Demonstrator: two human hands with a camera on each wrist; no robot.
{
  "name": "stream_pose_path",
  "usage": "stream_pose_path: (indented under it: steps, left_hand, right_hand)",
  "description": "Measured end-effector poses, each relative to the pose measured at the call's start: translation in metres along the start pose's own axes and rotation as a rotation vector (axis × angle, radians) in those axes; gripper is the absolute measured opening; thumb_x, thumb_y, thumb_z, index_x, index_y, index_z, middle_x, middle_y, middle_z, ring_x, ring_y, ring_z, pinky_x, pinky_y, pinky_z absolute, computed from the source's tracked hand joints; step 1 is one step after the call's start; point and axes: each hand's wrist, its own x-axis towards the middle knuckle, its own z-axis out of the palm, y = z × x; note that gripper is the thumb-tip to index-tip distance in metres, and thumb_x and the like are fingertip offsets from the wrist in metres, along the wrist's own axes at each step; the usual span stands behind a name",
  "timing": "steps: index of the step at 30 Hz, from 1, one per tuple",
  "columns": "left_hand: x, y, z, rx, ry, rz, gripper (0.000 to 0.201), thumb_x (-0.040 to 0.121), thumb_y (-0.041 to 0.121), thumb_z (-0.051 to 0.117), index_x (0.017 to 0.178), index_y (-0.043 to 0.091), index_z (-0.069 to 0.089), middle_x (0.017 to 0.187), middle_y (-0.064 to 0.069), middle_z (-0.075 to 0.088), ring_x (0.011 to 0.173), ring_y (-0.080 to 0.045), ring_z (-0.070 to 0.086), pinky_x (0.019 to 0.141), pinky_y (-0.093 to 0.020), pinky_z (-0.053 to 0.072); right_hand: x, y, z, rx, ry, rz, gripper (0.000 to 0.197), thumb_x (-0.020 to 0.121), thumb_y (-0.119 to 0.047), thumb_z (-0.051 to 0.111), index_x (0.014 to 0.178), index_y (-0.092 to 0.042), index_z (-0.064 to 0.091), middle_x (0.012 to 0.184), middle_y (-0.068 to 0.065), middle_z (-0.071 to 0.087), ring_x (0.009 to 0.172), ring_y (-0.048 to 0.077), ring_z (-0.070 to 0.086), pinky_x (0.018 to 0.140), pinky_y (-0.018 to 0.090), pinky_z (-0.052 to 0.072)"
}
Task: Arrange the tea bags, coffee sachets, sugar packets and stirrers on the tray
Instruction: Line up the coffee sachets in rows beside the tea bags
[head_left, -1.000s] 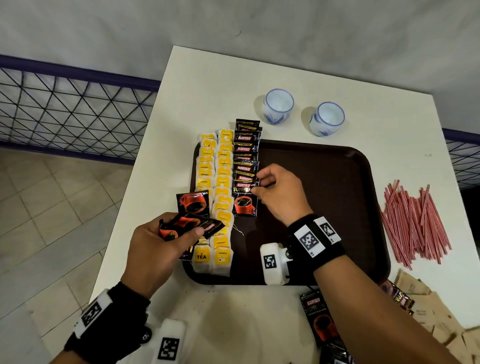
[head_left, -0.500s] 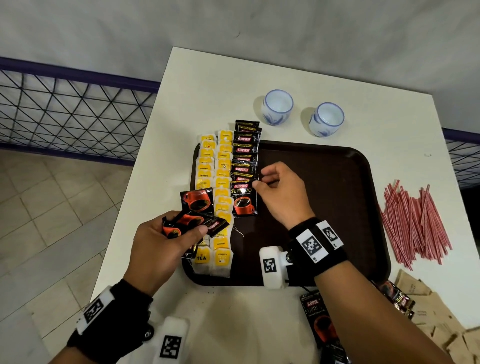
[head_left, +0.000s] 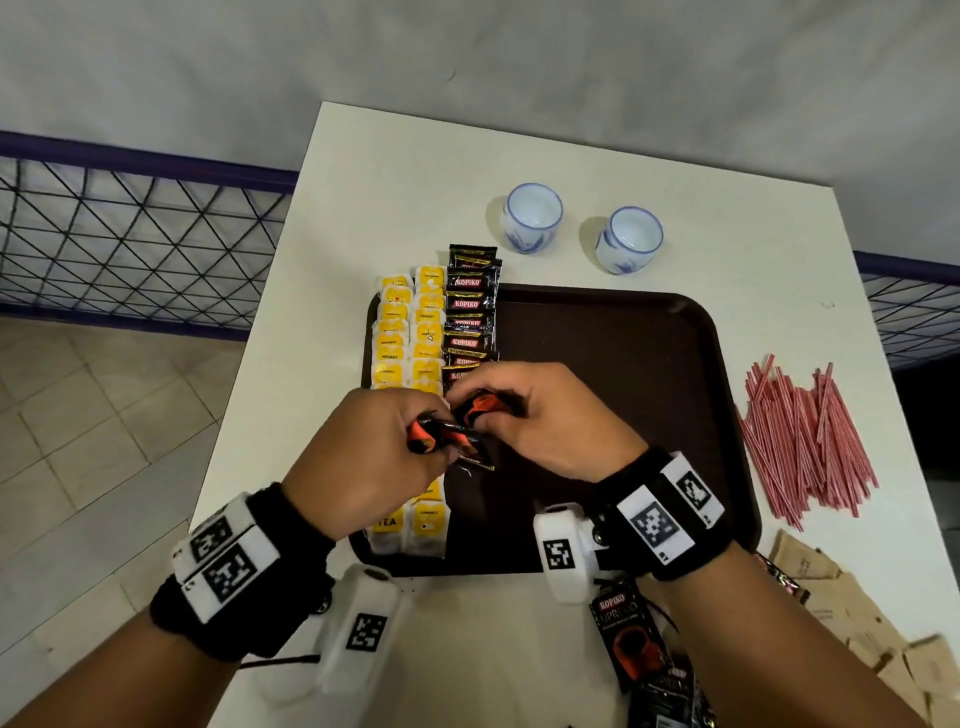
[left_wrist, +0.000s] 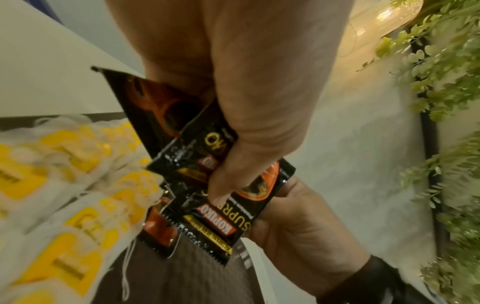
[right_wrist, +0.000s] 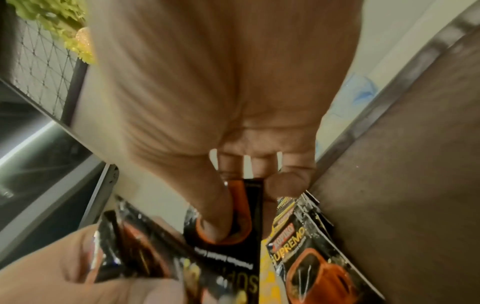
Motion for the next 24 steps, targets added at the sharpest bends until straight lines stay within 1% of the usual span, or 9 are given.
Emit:
stream_pose_path:
  steps: [2,5,7,9,12,15,19,22,24]
  left_hand:
    - [0.005,0.003,-0.002,-0.045,0.029,-0.004,0.017,0.078,0.019,0.084,0.091,0.027,0.076,0.084,0.011,0.074,0.075,-0.005,0.068,0.068,-0.022,0.054]
    - [0.011,0.001,-0.004,-0.207,0.069,-0.079,0.020,0.076,0.016,0.085,0.089,0.028,0.075,0.094,0.009,0.075,0.071,-0.008,0.069,0.066,-0.025,0.055]
    - [0.012,0.003,-0.003,-0.319,0.070,-0.116,0.019,0.076,0.013,0.085,0.089,0.024,0.077,0.091,0.002,0.077,0.070,-0.018,0.071,0.065,-0.029,0.057]
    - [0.011,0.007,-0.001,-0.363,0.096,-0.135,0.018,0.075,0.014,0.085,0.090,0.021,0.078,0.082,0.000,0.077,0.069,-0.017,0.071,0.064,-0.023,0.056]
    - [0.011,0.012,0.002,-0.314,0.123,-0.116,0.018,0.076,0.017,0.085,0.087,0.030,0.077,0.071,0.003,0.074,0.058,-0.012,0.068,0.058,-0.021,0.054]
    - [0.013,0.011,-0.002,-0.140,0.113,-0.025,0.027,0.076,0.023,0.085,0.082,0.044,0.069,0.076,0.015,0.072,0.070,-0.005,0.069,0.066,-0.017,0.054]
    - [0.016,0.011,-0.009,0.043,0.073,0.150,0.012,0.080,0.026,0.082,0.088,0.030,0.074,0.085,0.012,0.073,0.074,-0.006,0.068,0.070,-0.029,0.058]
    - [0.017,0.015,-0.011,0.163,0.033,0.265,0.011,0.080,0.023,0.078,0.090,0.024,0.075,0.088,0.009,0.072,0.068,-0.007,0.066,0.065,-0.033,0.057]
    - [0.017,0.020,-0.010,0.228,0.024,0.311,0.011,0.080,0.020,0.077,0.091,0.022,0.074,0.088,0.007,0.071,0.067,-0.006,0.063,0.062,-0.035,0.057]
  right_hand:
    - [-0.002,0.004,0.000,0.071,0.095,0.021,0.030,0.083,0.005,0.066,0.090,-0.024,0.070,0.090,-0.004,0.070,0.084,0.009,0.067,0.081,0.029,0.053]
    - [-0.007,0.010,-0.002,0.361,0.254,0.115,0.026,0.083,0.012,0.067,0.080,-0.012,0.056,0.077,0.007,0.061,0.070,0.016,0.065,0.061,0.032,0.057]
    - [-0.013,0.011,0.000,0.549,0.289,0.174,0.030,0.085,0.013,0.065,0.076,-0.013,0.052,0.074,0.002,0.059,0.071,0.017,0.065,0.060,0.034,0.058]
    - [-0.015,0.015,0.006,0.640,0.273,0.218,0.033,0.086,0.011,0.065,0.073,-0.016,0.051,0.074,0.001,0.058,0.076,0.019,0.066,0.069,0.046,0.061]
    - [-0.019,0.020,0.012,0.453,0.285,0.195,0.026,0.084,0.011,0.067,0.075,-0.009,0.053,0.074,0.002,0.060,0.075,0.015,0.061,0.075,0.039,0.056]
    - [-0.020,0.020,0.007,0.210,0.285,0.123,0.018,0.081,0.003,0.074,0.081,-0.013,0.066,0.080,0.004,0.067,0.076,0.011,0.060,0.075,0.028,0.049]
    - [-0.018,0.016,-0.002,0.193,0.281,0.067,0.017,0.082,-0.002,0.076,0.094,-0.015,0.073,0.086,0.000,0.069,0.078,0.012,0.062,0.076,0.021,0.048]
    - [-0.015,0.009,-0.001,0.168,0.267,0.020,0.020,0.082,-0.005,0.075,0.096,-0.020,0.074,0.085,0.001,0.071,0.076,0.025,0.066,0.072,0.028,0.051]
    - [-0.015,0.006,-0.001,0.132,0.263,0.006,0.020,0.083,-0.006,0.074,0.092,-0.024,0.072,0.080,-0.004,0.069,0.068,0.019,0.063,0.069,0.025,0.050]
